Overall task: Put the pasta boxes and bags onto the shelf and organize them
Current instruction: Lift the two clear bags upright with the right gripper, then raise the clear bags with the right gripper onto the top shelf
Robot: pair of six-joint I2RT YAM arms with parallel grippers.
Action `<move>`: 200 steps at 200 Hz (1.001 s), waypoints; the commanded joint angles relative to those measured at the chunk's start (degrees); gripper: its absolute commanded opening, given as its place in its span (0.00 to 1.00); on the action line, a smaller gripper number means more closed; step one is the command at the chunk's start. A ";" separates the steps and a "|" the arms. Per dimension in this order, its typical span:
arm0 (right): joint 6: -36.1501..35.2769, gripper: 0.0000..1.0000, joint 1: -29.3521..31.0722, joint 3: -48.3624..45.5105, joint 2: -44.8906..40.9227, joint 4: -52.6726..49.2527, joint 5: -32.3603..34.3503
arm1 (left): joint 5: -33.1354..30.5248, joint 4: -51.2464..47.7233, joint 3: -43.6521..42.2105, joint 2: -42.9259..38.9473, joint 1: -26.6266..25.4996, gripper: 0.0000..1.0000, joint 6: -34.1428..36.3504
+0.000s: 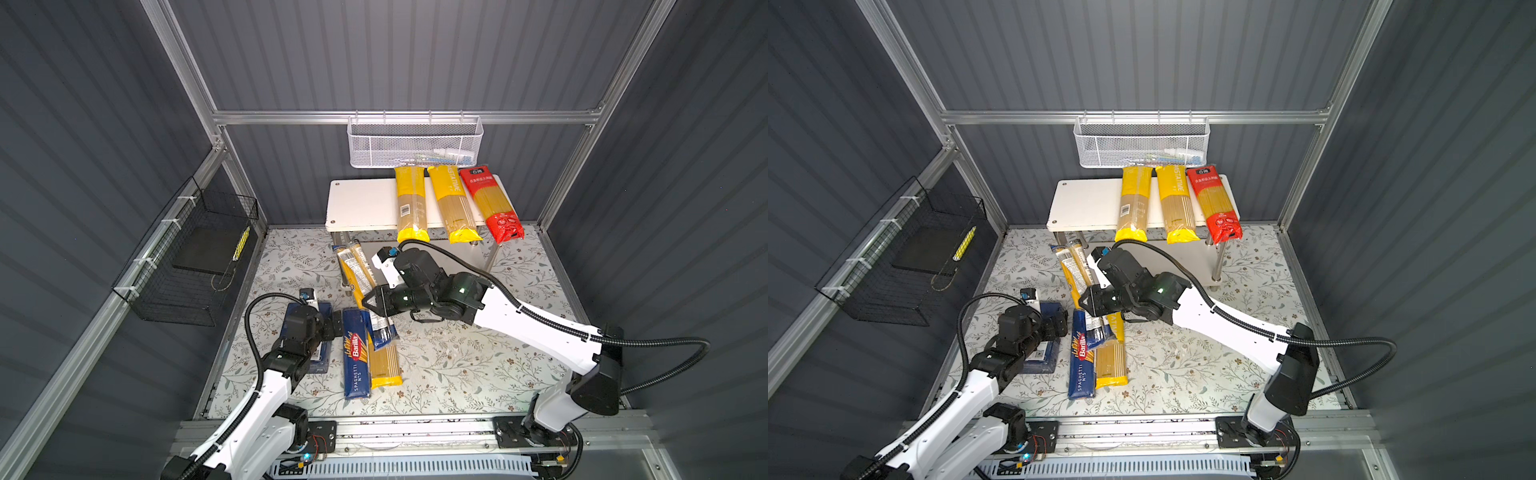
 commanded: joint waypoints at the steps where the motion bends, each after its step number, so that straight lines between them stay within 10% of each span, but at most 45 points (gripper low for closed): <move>1: -3.76 0.29 0.17 6.78 -0.18 6.41 -0.27 | -0.62 -0.06 -0.06 -0.72 -0.18 0.99 0.40; 200: -9.20 0.29 -1.71 34.16 10.28 -3.96 5.33 | -0.61 -0.06 0.02 -0.50 -0.27 0.99 0.36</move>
